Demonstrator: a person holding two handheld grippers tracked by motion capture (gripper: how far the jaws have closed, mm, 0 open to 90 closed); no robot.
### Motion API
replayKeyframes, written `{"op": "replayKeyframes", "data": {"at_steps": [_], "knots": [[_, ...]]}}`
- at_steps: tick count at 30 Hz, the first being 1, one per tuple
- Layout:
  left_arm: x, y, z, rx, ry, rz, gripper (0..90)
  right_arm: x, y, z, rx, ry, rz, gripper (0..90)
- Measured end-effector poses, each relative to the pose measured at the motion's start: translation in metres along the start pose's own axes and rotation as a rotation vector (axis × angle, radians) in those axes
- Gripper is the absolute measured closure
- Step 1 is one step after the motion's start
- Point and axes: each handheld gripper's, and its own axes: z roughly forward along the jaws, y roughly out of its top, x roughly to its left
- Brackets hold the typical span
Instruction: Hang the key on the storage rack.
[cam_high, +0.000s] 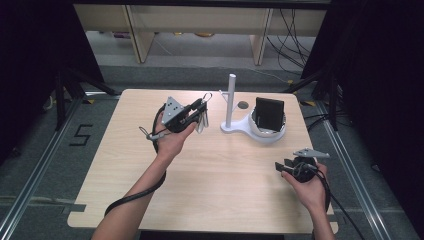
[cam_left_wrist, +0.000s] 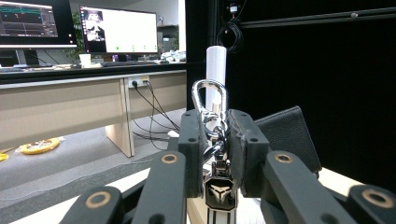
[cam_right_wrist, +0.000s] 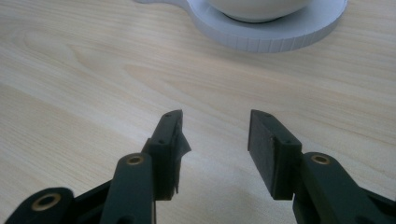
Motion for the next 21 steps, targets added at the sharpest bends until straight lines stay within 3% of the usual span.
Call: {"op": "replayKeyframes", "data": {"at_steps": [11, 18, 20, 21], "knots": [[-0.002, 0.002, 0.010, 0.005, -0.015, 0.000, 75.6, 0.000, -0.001, 0.002, -0.014, 0.016, 0.000, 56.2], [-0.004, 0.000, 0.017, 0.018, -0.021, -0.003, 75.5, -0.001, -0.001, 0.000, -0.001, -0.004, 0.001, 56.1], [-0.004, 0.000, 0.019, 0.022, -0.021, -0.005, 75.6, 0.001, -0.001, 0.000, 0.000, -0.005, 0.029, 56.2], [-0.004, 0.000, 0.020, 0.023, -0.022, -0.005, 75.5, -0.001, -0.001, 0.000, 0.000, -0.005, 0.002, 56.2]]}}
